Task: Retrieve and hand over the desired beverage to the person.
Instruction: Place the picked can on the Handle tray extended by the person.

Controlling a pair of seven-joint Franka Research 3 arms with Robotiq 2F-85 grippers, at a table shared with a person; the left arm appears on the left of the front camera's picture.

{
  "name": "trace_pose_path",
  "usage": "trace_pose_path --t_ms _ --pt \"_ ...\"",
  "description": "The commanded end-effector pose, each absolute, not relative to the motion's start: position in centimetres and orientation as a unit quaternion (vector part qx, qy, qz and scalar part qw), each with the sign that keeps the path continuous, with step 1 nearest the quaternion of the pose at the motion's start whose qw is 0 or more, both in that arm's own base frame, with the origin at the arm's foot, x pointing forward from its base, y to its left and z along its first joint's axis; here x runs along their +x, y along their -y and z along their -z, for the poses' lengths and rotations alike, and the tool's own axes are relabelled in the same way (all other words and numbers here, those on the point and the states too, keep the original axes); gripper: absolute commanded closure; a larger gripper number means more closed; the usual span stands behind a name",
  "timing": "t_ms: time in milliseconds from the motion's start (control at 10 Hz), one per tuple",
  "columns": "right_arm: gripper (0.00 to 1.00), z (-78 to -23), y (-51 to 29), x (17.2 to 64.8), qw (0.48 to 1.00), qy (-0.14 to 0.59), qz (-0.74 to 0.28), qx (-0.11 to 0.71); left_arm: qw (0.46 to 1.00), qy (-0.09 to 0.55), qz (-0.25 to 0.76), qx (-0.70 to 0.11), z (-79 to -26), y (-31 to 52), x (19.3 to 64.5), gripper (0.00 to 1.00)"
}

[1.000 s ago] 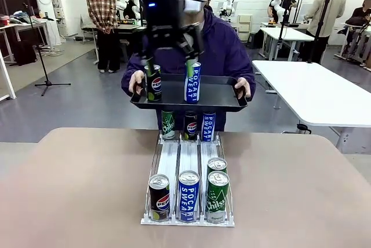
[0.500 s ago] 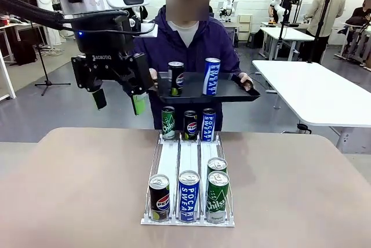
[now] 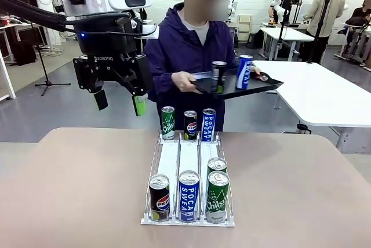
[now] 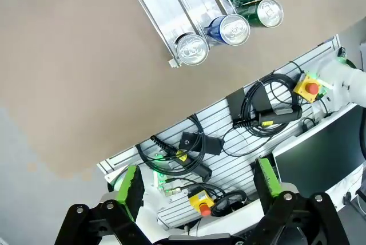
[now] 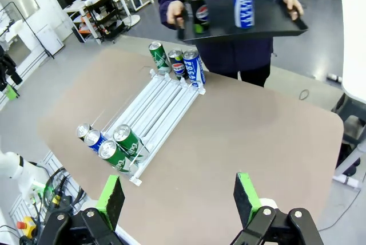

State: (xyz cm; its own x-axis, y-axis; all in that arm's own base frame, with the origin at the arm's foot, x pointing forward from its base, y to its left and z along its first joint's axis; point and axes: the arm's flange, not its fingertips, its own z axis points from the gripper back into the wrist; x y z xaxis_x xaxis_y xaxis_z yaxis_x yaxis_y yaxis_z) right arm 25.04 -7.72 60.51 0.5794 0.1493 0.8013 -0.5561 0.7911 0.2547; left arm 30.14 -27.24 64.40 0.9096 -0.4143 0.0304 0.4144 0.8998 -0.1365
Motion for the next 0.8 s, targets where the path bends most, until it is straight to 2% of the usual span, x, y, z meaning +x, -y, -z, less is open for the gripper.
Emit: trace_pose_path --t_ms 0,400,500,700 --pt "0.00 -60.4 7.7 25.2 0.847 0.409 -0.213 0.262 0.975 0.003 0.213 -0.066 -64.5 27.1 30.3 0.00" --pt "0.00 -60.4 7.7 25.2 0.847 0.409 -0.213 0.262 0.975 0.000 0.212 -0.070 -64.4 27.2 30.2 0.00" --pt "0.00 -60.4 7.7 25.2 0.847 0.409 -0.213 0.262 0.952 0.028 0.284 -0.112 -66.2 22.6 31.5 0.00" --pt "0.00 -60.4 7.7 25.2 0.847 0.409 -0.213 0.262 0.924 0.112 0.332 -0.154 -67.1 15.4 30.3 0.00"
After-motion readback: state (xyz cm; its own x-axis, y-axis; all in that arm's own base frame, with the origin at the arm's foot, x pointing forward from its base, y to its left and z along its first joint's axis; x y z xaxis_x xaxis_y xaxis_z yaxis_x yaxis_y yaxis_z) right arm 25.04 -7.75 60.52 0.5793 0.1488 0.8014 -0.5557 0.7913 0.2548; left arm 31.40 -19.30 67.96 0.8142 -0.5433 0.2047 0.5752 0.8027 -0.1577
